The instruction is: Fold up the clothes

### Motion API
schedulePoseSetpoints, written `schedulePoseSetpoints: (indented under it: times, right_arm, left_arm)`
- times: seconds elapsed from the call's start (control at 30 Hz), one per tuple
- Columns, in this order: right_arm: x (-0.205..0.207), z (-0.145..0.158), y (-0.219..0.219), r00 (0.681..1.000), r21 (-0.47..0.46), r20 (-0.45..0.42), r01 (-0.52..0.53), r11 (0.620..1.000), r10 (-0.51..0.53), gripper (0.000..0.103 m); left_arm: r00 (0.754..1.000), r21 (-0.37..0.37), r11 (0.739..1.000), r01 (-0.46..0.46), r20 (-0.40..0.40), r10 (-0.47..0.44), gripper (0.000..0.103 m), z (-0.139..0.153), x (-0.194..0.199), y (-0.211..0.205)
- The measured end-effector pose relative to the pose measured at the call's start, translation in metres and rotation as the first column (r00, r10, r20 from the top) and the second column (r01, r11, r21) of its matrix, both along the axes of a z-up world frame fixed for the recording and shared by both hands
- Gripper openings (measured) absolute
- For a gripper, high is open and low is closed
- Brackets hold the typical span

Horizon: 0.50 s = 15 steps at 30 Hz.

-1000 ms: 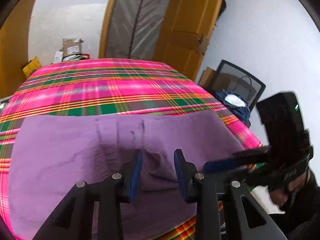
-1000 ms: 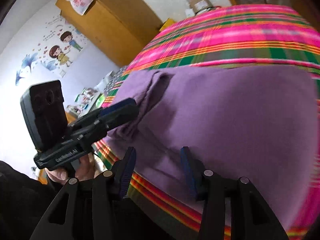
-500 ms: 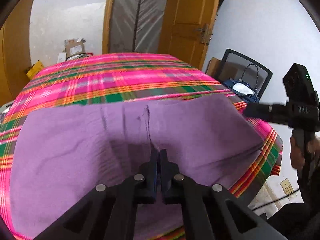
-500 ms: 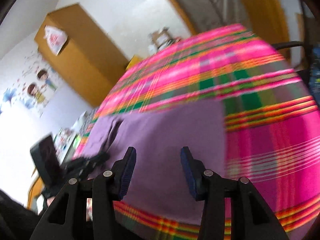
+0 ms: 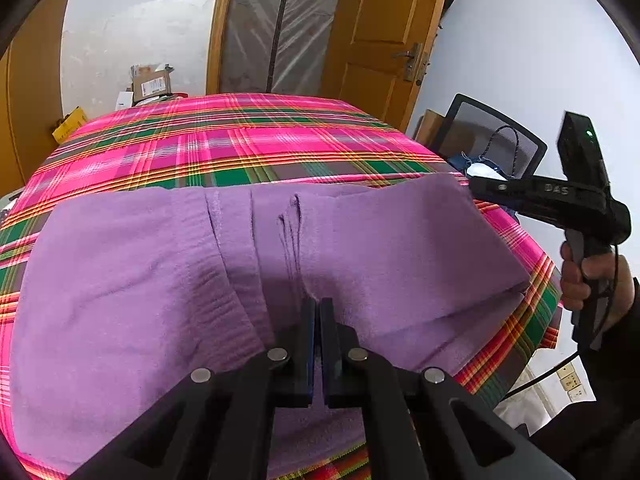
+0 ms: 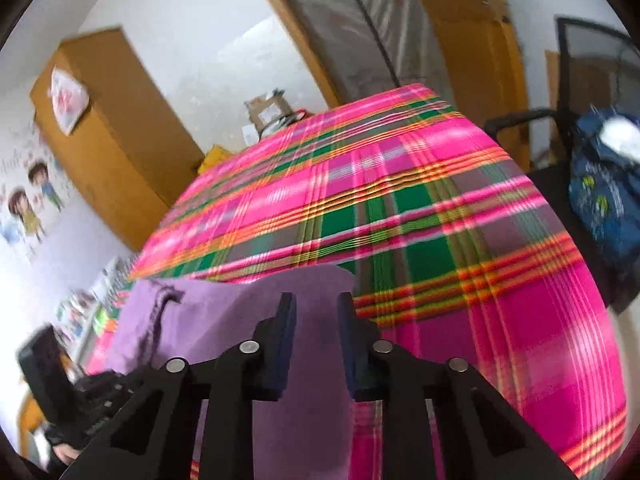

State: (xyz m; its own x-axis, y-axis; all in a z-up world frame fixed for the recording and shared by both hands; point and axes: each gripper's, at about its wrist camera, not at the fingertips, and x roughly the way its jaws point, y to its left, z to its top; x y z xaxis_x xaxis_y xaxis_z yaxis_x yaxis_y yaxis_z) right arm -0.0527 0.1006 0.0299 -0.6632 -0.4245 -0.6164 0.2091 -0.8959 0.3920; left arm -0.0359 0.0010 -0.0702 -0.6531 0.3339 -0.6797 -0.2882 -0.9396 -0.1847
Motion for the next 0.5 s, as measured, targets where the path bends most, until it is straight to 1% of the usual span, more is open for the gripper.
schedulePoseSetpoints:
  times: [0.1,0.13,0.2,0.27,0.3,0.33,0.4,0.47,0.5]
  right_arm:
    - [-0.012,-0.008,-0.021,0.999,0.070,0.004,-0.035,0.997,0.034,0.019]
    - [-0.015,-0.008,-0.021,0.999,0.070,0.003,-0.032,0.997,0.032,0.019]
    - [-0.015,-0.004,-0.014,0.999,0.039,-0.012,-0.030,0.999,0.030,0.019]
    - [-0.012,0.001,-0.005,0.999,0.017,-0.025,-0.029,0.999,0.029,0.023]
    - [-0.007,0.003,0.000,0.999,0.020,-0.028,-0.026,0.999,0.026,0.032]
    - [-0.003,0.005,0.004,0.999,0.023,-0.031,-0.021,1.000,0.022,0.036]
    - [0.007,0.005,0.014,0.999,0.021,-0.029,-0.012,1.000,0.013,0.036]
    - [0.016,0.002,0.022,1.000,0.008,-0.018,0.000,1.000,0.000,0.036]
    - [0.018,0.001,0.024,1.000,0.000,-0.012,0.004,1.000,-0.004,0.036]
  left_arm:
    - [1.000,0.007,1.000,0.000,0.003,0.000,0.002,0.001,0.000,-0.001]
    - [1.000,0.009,1.000,0.000,0.004,-0.001,0.003,0.001,0.000,-0.001]
    - [1.000,0.014,1.000,0.001,0.006,-0.001,0.003,0.001,0.000,-0.001]
    - [1.000,0.019,1.000,0.001,0.007,-0.001,0.003,0.002,-0.001,-0.002]
    - [1.000,0.028,1.000,0.001,0.006,-0.002,0.003,0.003,-0.001,-0.003]
    - [1.000,0.038,0.999,0.002,0.004,-0.002,0.004,0.005,-0.001,-0.004]
    - [1.000,0.051,0.999,-0.009,0.013,0.008,0.005,0.005,-0.006,-0.005]
    - [1.000,0.064,0.998,-0.021,0.022,0.020,0.013,0.004,-0.011,-0.006]
    - [0.999,0.070,0.997,-0.027,0.027,0.025,0.022,0.004,-0.013,-0.006]
